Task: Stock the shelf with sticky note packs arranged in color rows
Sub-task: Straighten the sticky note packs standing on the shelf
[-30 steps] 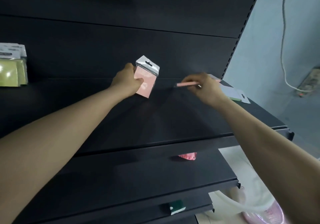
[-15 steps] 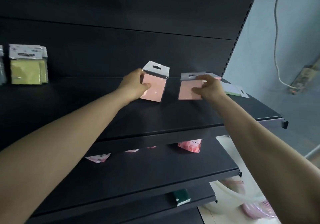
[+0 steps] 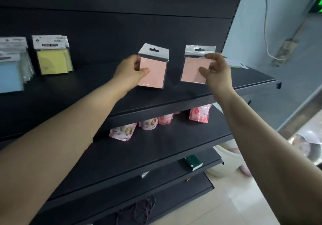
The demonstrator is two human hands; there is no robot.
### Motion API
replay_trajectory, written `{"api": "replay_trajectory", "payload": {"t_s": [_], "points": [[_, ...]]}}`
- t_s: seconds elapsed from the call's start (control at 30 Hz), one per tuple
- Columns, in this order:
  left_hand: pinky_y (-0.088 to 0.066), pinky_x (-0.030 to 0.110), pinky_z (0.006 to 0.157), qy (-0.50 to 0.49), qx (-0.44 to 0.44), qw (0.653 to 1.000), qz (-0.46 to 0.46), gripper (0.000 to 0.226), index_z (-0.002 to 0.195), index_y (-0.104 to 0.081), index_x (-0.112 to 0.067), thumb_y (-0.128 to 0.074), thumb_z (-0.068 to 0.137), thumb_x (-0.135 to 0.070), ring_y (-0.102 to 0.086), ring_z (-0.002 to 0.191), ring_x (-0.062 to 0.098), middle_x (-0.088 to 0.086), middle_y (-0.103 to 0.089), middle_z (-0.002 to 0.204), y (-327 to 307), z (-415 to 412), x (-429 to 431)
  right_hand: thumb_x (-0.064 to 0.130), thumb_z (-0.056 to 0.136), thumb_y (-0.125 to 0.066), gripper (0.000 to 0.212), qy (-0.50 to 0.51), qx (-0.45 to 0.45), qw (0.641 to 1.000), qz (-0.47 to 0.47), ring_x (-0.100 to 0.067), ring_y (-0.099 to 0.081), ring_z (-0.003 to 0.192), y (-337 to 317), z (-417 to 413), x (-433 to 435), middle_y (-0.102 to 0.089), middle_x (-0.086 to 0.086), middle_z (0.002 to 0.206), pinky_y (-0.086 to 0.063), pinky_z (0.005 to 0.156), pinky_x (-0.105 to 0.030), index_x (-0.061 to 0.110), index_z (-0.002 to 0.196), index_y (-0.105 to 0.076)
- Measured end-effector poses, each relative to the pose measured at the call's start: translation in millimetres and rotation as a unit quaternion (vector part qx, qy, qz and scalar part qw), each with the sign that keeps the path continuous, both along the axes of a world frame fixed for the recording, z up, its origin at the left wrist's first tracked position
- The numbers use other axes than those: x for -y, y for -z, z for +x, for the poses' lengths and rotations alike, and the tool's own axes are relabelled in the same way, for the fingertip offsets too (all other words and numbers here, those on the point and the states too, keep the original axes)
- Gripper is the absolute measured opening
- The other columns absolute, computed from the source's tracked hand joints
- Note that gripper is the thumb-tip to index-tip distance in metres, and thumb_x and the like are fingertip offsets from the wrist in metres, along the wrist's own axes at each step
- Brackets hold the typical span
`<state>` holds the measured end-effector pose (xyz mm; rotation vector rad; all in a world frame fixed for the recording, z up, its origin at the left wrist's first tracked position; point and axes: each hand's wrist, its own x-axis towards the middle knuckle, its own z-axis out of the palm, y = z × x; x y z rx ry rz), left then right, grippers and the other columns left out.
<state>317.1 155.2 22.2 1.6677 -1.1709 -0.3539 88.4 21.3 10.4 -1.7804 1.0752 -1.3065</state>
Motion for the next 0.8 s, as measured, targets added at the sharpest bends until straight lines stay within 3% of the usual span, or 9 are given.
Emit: {"api": "replay_trajectory", "payload": {"t_s": [0.17, 0.27, 0.33, 0.5, 0.67, 0.8], "points": [[-0.052, 0.035, 0.092, 0.040, -0.023, 0.999, -0.024, 0.028, 0.119, -0.058, -0.015, -0.063, 0.091, -0.017, -0.061, 0.102, 0.010, -0.004, -0.066, 0.113, 4, -4, -43, 0.016, 0.078, -0.064, 0.032, 0.039, 0.005, 0.999, -0.009, -0.027, -0.054, 0.071, 9, -12, -57, -0.057, -0.008, 0.082, -0.053, 0.070, -0.038, 0.039, 0.100, -0.060], [-0.052, 0.023, 0.083, 0.050, -0.048, 0.996, -0.047, 0.023, 0.115, -0.059, -0.015, -0.060, 0.092, -0.014, -0.061, 0.093, 0.002, -0.006, -0.066, 0.109, 10, -13, -71, 0.017, 0.077, -0.059, 0.034, 0.047, 0.002, 0.999, -0.012, -0.029, -0.059, 0.075, 16, -21, -96, -0.062, -0.015, 0.090, -0.055, 0.076, -0.045, 0.045, 0.096, -0.057], [-0.050, 0.016, 0.077, 0.055, -0.072, 0.994, -0.057, 0.021, 0.114, -0.059, -0.017, -0.059, 0.093, -0.015, -0.061, 0.091, -0.003, -0.010, -0.066, 0.105, 16, -19, -90, 0.017, 0.077, -0.057, 0.035, 0.050, 0.003, 0.999, -0.016, -0.025, -0.053, 0.072, 21, -30, -121, -0.055, -0.012, 0.085, -0.052, 0.069, -0.042, 0.045, 0.098, -0.056], [-0.051, 0.017, 0.080, 0.058, -0.115, 0.990, -0.065, 0.019, 0.113, -0.057, -0.020, -0.058, 0.094, -0.016, -0.060, 0.089, -0.006, -0.016, -0.065, 0.101, 36, -33, -141, 0.015, 0.081, -0.057, 0.039, 0.043, -0.013, 0.999, -0.022, -0.041, -0.057, 0.080, 34, -51, -178, -0.054, -0.030, 0.095, -0.052, 0.074, -0.050, 0.043, 0.108, -0.053], [-0.051, 0.017, 0.075, 0.048, -0.152, 0.985, -0.068, 0.022, 0.117, -0.055, -0.016, -0.056, 0.095, -0.013, -0.059, 0.088, -0.006, -0.016, -0.064, 0.100, 55, -49, -198, 0.011, 0.085, -0.055, 0.046, 0.009, 0.007, 1.000, -0.016, -0.025, -0.052, 0.074, 40, -65, -237, -0.054, -0.026, 0.093, -0.046, 0.067, -0.037, 0.036, 0.122, -0.045], [-0.052, 0.025, 0.078, 0.036, -0.167, 0.982, -0.081, 0.019, 0.109, -0.056, -0.026, -0.057, 0.094, -0.013, -0.061, 0.098, 0.004, -0.013, -0.066, 0.104, 64, -47, -253, 0.010, 0.086, -0.058, 0.053, -0.023, 0.040, 0.999, -0.014, -0.031, -0.059, 0.082, 41, -61, -282, -0.061, -0.025, 0.104, -0.053, 0.083, -0.043, 0.036, 0.127, -0.037]]}}
